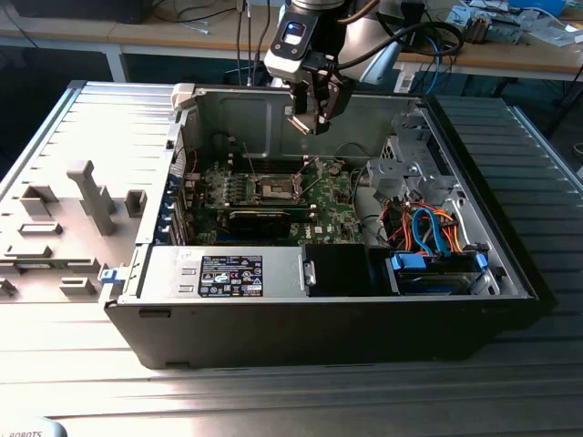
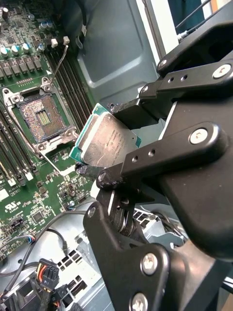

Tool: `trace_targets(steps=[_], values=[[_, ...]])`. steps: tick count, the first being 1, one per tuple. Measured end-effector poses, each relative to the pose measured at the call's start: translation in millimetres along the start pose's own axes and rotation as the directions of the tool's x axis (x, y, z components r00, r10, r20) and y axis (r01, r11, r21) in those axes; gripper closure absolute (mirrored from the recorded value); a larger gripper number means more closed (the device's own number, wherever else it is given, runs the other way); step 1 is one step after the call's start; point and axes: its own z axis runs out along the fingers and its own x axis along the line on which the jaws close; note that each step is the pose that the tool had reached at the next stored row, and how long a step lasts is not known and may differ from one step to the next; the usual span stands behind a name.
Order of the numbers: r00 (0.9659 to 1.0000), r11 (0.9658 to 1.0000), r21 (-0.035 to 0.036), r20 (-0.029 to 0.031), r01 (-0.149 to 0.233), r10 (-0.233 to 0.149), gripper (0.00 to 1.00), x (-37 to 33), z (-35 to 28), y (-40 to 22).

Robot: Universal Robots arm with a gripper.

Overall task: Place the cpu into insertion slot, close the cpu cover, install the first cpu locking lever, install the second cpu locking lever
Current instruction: 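Place the cpu into insertion slot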

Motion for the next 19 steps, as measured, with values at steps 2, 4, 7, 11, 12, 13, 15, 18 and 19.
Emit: trace_targets(steps=[2, 4, 7, 11, 12, 13, 15, 18, 19], values=[[1.0, 1.0, 0.0, 0.0001, -0.002, 0.002, 0.45, 0.0, 0.0, 0.0], [1.0, 1.0, -0.0002, 0.0004, -0.005, 0.005, 0.45, 0.0, 0.0, 0.0], [1.0, 1.0, -0.0002, 0.0008, -0.009, 0.009, 0.45, 0.0, 0.0, 0.0], [0.9999, 0.9999, -0.0003, 0.0012, -0.014, 0.014, 0.45, 0.0, 0.0, 0.0], [0.9999, 0.9999, -0.0004, 0.0013, -0.016, 0.016, 0.45, 0.0, 0.0, 0.0], [0.9998, 0.9998, -0.0003, 0.0015, -0.018, 0.018, 0.45, 0.0, 0.0, 0.0], [0.9998, 0.9998, -0.0005, 0.0017, -0.02, 0.02, 0.45, 0.0, 0.0, 0.0], [0.9997, 0.9997, -0.0005, 0.002, -0.023, 0.023, 0.45, 0.0, 0.0, 0.0], [0.9997, 0.9997, -0.0005, 0.0021, -0.024, 0.024, 0.45, 0.0, 0.0, 0.0]])
